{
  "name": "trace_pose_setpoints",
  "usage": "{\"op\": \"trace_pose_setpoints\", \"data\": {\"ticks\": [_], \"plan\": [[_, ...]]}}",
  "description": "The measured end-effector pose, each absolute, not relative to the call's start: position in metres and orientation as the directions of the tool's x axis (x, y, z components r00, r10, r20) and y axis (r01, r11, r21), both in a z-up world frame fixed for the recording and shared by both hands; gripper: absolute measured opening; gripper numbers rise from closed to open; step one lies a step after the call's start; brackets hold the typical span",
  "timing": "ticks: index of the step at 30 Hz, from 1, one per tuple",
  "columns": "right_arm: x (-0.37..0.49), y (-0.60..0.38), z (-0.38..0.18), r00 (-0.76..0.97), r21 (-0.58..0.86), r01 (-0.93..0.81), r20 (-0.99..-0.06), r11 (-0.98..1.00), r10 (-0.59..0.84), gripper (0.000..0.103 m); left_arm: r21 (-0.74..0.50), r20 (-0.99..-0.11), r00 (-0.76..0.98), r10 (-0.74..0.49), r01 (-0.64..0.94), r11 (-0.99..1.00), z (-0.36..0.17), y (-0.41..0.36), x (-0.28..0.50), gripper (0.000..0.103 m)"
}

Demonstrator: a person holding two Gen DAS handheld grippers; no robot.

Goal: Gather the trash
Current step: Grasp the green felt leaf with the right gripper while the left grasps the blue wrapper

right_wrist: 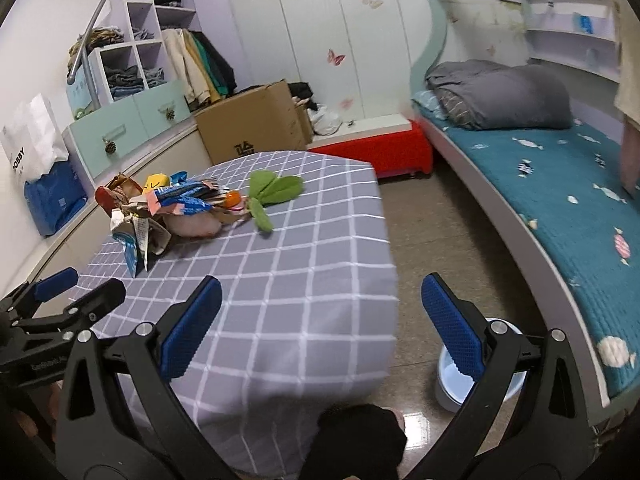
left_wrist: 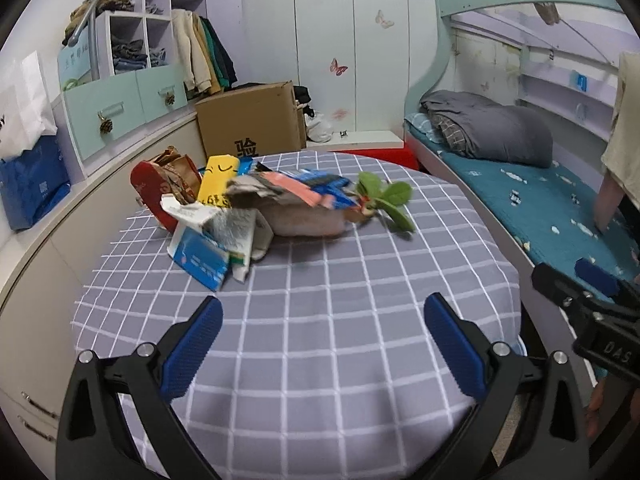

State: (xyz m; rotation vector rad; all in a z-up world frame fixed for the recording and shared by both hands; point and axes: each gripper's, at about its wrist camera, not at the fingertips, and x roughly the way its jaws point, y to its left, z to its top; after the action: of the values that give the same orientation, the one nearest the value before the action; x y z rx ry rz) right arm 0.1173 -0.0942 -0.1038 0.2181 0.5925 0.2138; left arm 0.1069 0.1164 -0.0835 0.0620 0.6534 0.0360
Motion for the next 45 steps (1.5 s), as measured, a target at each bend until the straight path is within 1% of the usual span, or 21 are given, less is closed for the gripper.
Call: {"op": "trace_pose_setpoints", "data": {"ticks": [6,9,10,11,12,16,17,18,20,22,24,25,27,34,36,38,39,41,43,44,45], "plan": [[0.161,-0.069,-0.092,0.807,0.29,-0.161,-0.511,0.943,0.295,0.098,0.037,-0.595,0.803,-0.023,0.056,0.998,-0.061,0.133,0.15,0.098],[0.188,-0.057,-0.088,0.797,0.3,-0.163,-0.522,0.94,0.305,0.098,0.092,-0.586,0.81,-0.012,0.081,0.993,-0.051,0.131,0.179,0.093],[0.197,-0.056,-0.088,0.793,0.301,-0.161,-0.528,0.94,0.305,0.098,0.1,-0.593,0.805,-0.014,0.091,0.991,-0.051,0.131,0.186,0.089],[0.204,-0.054,-0.089,0.788,0.305,-0.16,-0.534,0.939,0.308,0.098,0.106,-0.606,0.795,-0.025,0.111,0.988,-0.051,0.131,0.197,0.079],[0.209,-0.054,-0.089,0.784,0.311,-0.159,-0.537,0.937,0.312,0.098,0.11,-0.62,0.784,-0.033,0.128,0.986,-0.052,0.13,0.205,0.072],[0.234,-0.051,-0.095,0.754,0.333,-0.153,-0.569,0.931,0.327,0.098,0.154,-0.676,0.737,-0.027,0.176,0.972,-0.062,0.13,0.241,0.07],[0.237,-0.05,-0.096,0.751,0.336,-0.156,-0.571,0.929,0.332,0.098,0.166,-0.689,0.724,-0.022,0.187,0.968,-0.066,0.129,0.247,0.067],[0.241,-0.047,-0.098,0.748,0.329,-0.156,-0.576,0.931,0.329,0.098,0.179,-0.695,0.719,-0.011,0.188,0.966,-0.069,0.128,0.251,0.056],[0.248,-0.043,-0.101,0.739,0.321,-0.165,-0.586,0.933,0.332,0.098,0.178,-0.729,0.685,-0.007,0.199,0.964,-0.078,0.128,0.264,0.043],[0.252,-0.041,-0.103,0.733,0.322,-0.167,-0.592,0.932,0.336,0.098,0.157,-0.738,0.674,-0.032,0.218,0.963,-0.081,0.128,0.269,0.036],[0.257,-0.038,-0.106,0.725,0.316,-0.171,-0.601,0.933,0.337,0.098,0.157,-0.734,0.678,-0.041,0.228,0.961,-0.082,0.126,0.271,0.025],[0.259,-0.037,-0.107,0.722,0.314,-0.172,-0.605,0.934,0.336,0.098,0.154,-0.728,0.684,-0.048,0.231,0.961,-0.081,0.126,0.272,0.022],[0.266,-0.034,-0.11,0.712,0.301,-0.175,-0.619,0.937,0.332,0.098,0.134,-0.711,0.7,-0.068,0.23,0.964,-0.076,0.128,0.271,0.003],[0.3,-0.015,-0.13,0.629,0.251,-0.211,-0.705,0.945,0.327,0.097,0.026,-0.644,0.757,-0.111,0.167,0.986,-0.059,0.144,0.267,0.001],[0.306,-0.01,-0.133,0.601,0.259,-0.232,-0.719,0.937,0.348,0.091,0.017,-0.627,0.771,-0.115,0.161,0.987,-0.056,0.145,0.264,0.001],[0.31,-0.004,-0.133,0.596,0.234,-0.246,-0.729,0.941,0.337,0.071,0.05,-0.607,0.792,-0.07,0.126,0.991,-0.053,0.144,0.263,0.001],[0.311,-0.002,-0.133,0.593,0.217,-0.256,-0.734,0.942,0.33,0.065,0.059,-0.601,0.797,-0.053,0.11,0.992,-0.051,0.142,0.264,0.001],[0.312,0.0,-0.134,0.573,0.221,-0.283,-0.741,0.933,0.349,0.017,0.045,-0.603,0.796,-0.054,0.102,0.994,-0.05,0.142,0.264,0.001],[0.311,-0.002,-0.134,0.556,0.241,-0.298,-0.743,0.924,0.373,0.012,0.041,-0.6,0.798,-0.054,0.099,0.994,-0.047,0.139,0.262,0.001],[0.306,-0.006,-0.133,0.551,0.251,-0.31,-0.738,0.917,0.389,0.006,0.043,-0.596,0.801,-0.056,0.102,0.994,-0.045,0.136,0.26,0.001],[0.302,-0.009,-0.132,0.551,0.264,-0.315,-0.731,0.912,0.402,0.006,0.045,-0.592,0.804,-0.057,0.104,0.994,-0.044,0.134,0.257,0.001]]}}
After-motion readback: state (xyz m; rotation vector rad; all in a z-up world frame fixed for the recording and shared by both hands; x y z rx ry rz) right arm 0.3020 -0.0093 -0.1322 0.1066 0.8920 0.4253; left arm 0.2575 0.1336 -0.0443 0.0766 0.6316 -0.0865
